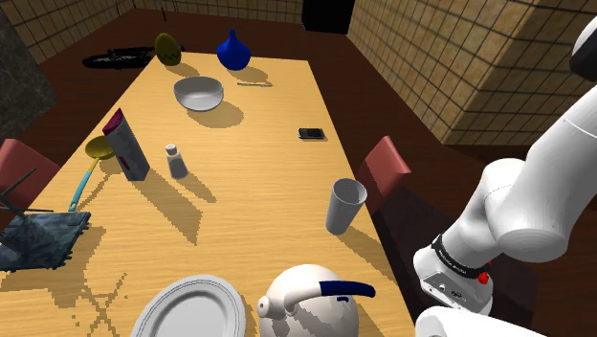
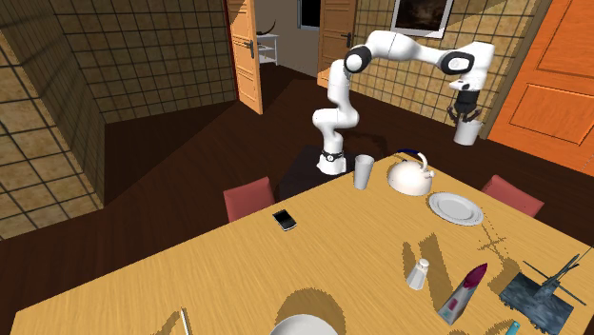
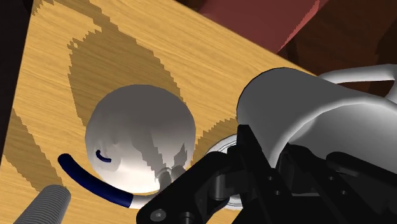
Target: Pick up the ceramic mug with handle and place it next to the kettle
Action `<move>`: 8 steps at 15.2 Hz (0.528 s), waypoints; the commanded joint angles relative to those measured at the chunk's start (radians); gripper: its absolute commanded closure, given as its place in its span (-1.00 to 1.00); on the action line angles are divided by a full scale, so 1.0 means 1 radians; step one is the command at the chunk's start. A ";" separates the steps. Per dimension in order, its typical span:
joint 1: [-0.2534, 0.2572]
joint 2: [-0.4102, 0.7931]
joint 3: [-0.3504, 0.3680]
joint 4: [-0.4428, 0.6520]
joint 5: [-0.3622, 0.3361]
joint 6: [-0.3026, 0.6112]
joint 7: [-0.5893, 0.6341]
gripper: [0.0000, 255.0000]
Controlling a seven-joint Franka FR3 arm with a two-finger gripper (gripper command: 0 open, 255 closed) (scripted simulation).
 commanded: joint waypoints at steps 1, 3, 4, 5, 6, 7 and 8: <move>-0.003 -0.008 -0.002 -0.032 0.007 0.030 -0.003 1.00; -0.003 -0.007 -0.002 -0.058 0.005 0.056 0.000 1.00; -0.003 -0.005 -0.001 -0.071 0.003 0.069 0.003 1.00; -0.002 -0.003 -0.001 -0.083 0.001 0.082 0.005 1.00; -0.002 -0.001 -0.001 -0.095 -0.002 0.095 0.008 1.00; -0.001 0.002 0.000 -0.107 -0.006 0.108 0.011 1.00; -0.001 0.006 0.000 -0.119 -0.010 0.121 0.015 1.00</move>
